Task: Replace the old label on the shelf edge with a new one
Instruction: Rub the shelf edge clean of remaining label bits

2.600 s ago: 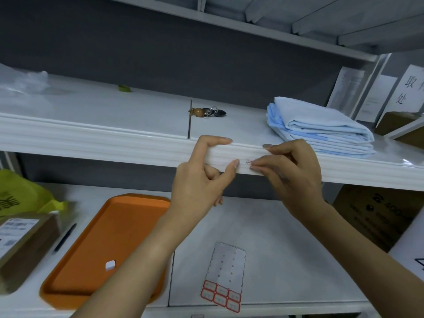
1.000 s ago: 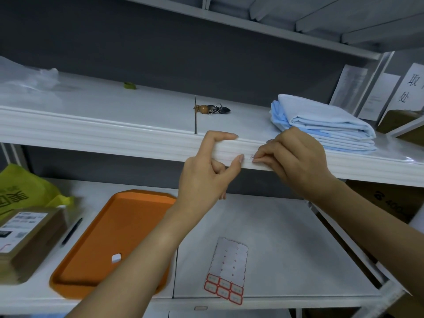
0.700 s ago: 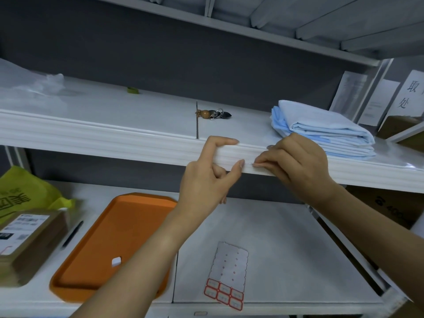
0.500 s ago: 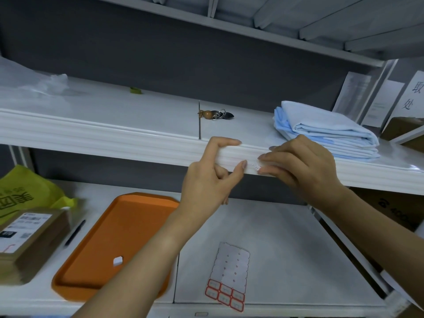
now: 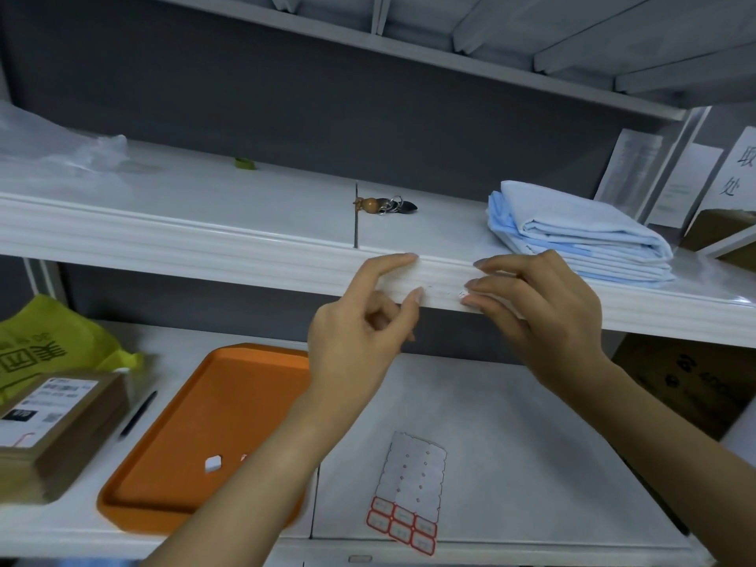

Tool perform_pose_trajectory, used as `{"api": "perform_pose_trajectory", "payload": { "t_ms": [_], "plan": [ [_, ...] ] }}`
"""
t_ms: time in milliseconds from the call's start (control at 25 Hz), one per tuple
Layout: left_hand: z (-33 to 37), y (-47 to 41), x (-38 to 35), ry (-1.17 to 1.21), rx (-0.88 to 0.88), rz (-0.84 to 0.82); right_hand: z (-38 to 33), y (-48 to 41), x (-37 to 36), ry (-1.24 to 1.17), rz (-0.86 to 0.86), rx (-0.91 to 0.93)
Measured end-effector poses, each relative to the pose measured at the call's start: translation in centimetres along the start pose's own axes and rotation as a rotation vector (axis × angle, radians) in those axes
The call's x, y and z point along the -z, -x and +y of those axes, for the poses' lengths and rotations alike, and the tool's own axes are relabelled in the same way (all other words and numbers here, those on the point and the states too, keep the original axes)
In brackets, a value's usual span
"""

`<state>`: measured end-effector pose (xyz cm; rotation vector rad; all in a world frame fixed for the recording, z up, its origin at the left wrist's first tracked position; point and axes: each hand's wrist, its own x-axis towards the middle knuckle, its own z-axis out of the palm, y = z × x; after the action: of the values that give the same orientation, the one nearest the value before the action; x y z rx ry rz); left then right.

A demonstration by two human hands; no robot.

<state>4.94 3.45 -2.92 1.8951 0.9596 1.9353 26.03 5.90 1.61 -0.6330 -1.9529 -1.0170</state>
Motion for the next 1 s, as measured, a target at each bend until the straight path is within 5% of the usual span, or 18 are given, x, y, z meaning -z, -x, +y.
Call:
{"api": "perform_pose_trajectory", "payload": {
  "t_ms": [320,600,1000],
  "plan": [
    [2.3,-1.0,-2.3,-0.475,0.171,0.059,-2.4,-0.6,-0.8,-0.240,0.184,-0.456],
    [2.4,-1.1,-2.0,-0.252,0.237,0.077,-2.7,-1.0,-0.6,-0.282,0.175,-0.558],
    [1.4,-1.6,-1.7,-0.300,-0.170,0.044,-3.3,-1.3,-0.6,-0.329,0.177,-0.667]
  ]
}}
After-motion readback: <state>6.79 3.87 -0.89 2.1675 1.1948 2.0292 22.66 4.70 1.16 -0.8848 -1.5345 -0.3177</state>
